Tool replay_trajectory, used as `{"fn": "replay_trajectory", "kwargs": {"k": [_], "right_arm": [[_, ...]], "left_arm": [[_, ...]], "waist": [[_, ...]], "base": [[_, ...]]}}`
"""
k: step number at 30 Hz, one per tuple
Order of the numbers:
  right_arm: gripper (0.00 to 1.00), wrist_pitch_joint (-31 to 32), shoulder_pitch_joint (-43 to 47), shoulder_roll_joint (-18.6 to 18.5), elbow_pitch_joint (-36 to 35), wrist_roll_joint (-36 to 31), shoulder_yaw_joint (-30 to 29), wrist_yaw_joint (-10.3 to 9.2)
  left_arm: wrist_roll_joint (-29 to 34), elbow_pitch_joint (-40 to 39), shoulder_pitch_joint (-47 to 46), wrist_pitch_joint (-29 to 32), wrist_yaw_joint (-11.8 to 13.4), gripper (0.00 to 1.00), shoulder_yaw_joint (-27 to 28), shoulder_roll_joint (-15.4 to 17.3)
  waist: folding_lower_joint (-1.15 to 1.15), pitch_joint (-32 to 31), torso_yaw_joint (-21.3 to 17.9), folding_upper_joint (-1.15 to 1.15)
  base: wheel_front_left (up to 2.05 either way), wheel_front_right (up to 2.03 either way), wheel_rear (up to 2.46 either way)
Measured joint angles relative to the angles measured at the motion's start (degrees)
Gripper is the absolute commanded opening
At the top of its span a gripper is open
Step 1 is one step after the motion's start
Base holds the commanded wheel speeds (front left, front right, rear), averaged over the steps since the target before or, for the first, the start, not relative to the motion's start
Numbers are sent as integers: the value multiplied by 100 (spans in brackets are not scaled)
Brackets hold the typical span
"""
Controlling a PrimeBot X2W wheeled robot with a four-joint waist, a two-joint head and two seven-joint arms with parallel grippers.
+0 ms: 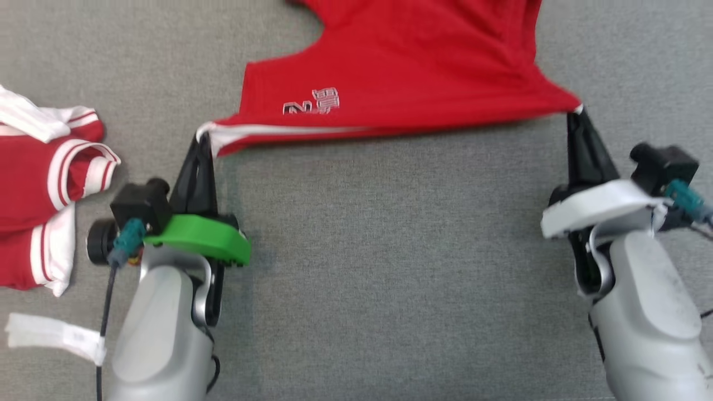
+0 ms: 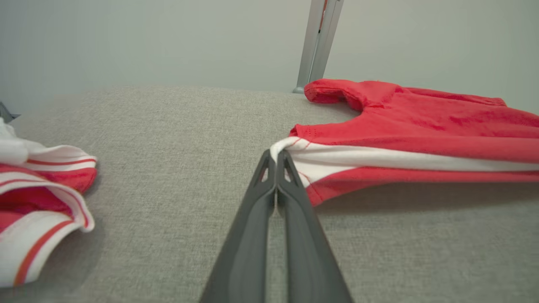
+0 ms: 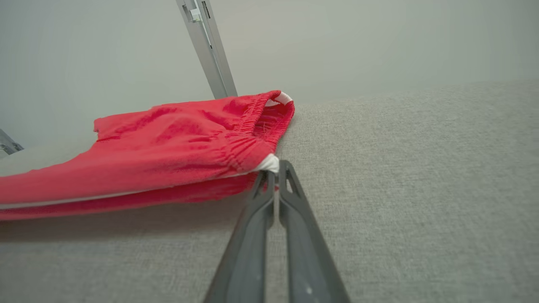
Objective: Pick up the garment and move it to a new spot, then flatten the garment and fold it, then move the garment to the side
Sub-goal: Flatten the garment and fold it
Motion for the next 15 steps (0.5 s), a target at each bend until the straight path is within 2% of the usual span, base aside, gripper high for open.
{"fn": "replay_trajectory", "kwargs": {"k": [15], "right_arm": [[0, 5, 1761, 146, 197, 96, 183, 18]], "left_arm": [[-66, 249, 1834, 0, 41, 0, -10, -14]], "waist": [[0, -1459, 0, 0]], "base": [[0, 0, 0]]}}
